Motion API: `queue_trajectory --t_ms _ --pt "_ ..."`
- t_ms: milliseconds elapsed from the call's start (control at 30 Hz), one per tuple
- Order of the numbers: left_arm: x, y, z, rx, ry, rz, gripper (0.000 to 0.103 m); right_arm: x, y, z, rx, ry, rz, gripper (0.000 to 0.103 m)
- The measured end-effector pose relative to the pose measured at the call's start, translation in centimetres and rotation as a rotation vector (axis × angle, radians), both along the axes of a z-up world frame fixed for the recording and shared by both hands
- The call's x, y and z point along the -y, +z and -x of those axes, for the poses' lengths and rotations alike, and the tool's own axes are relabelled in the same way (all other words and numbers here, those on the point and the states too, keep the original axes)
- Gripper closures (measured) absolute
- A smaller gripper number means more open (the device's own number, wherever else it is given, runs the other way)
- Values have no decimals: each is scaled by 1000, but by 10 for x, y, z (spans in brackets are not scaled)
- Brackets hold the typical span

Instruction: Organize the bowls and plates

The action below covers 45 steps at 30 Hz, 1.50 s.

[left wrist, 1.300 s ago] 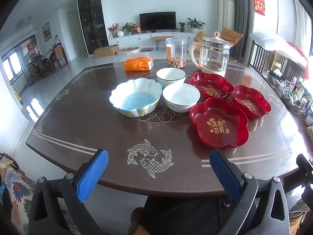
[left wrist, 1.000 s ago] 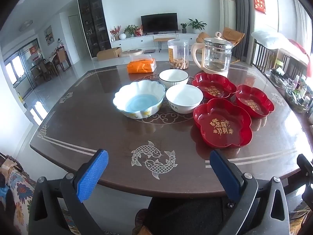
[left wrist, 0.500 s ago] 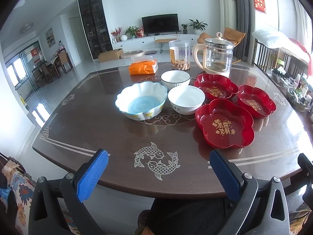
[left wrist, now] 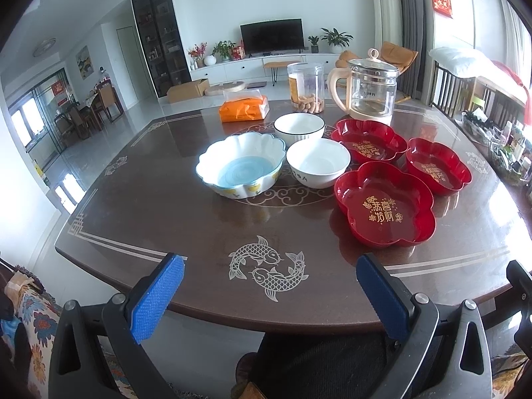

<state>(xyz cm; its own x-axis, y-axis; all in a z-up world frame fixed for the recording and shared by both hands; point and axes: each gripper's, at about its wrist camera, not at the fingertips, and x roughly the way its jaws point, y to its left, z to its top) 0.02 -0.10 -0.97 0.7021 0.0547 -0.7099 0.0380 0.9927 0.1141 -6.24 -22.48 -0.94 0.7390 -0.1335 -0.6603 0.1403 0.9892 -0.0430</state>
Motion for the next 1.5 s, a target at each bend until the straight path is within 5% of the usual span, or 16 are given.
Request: queue_trajectory --t_ms 1200,1500 --pt "2 -10 -2 -79 -8 18 0 5 -2 3 1 -16 -18 9" --pt "-12 -17 -7 -127 4 121 0 11 0 5 15 -36 -27 9"
